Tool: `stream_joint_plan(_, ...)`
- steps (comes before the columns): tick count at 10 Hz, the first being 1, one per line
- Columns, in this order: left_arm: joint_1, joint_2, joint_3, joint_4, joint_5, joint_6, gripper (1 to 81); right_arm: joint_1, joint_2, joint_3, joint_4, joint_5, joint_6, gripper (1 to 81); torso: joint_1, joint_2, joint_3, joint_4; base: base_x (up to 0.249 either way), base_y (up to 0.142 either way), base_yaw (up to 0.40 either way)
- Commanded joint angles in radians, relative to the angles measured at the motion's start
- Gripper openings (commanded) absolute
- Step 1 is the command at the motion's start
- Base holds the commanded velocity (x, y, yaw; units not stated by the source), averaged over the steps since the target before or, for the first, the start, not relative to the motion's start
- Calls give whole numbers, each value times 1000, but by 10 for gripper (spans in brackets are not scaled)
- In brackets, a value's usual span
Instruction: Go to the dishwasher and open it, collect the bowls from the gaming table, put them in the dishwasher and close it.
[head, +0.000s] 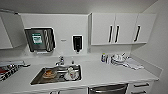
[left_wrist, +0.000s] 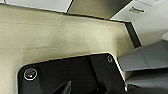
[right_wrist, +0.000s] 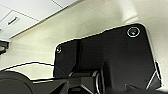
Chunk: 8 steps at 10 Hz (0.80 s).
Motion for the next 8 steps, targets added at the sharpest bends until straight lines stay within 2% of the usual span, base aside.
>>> stream_joint_plan(1,-21,-55,45,59,-52,7,811,61,-61,58,11,-54,3,811,62,-96,-91,0,0,0,0)
stream_joint_plan(3,2,-55,31,122,-131,6,811,62,-64,59,11,-54,3,811,98,-155,-143,0,0,0,0)
stream_joint_plan(5,17,-49,14,167,-177,6,811,62,-64,58,13,-54,6,811,145,-227,-212,0,0,0,0)
stream_joint_plan(7,16,-49,-24,243,-202,6,811,65,-61,58,13,-54,6,811,191,-300,-279,0,0,0,0)
stream_joint_plan(8,16,-46,-67,250,-202,4,811,67,-61,58,11,-54,6,811,214,-335,-218,0,0,0,0)
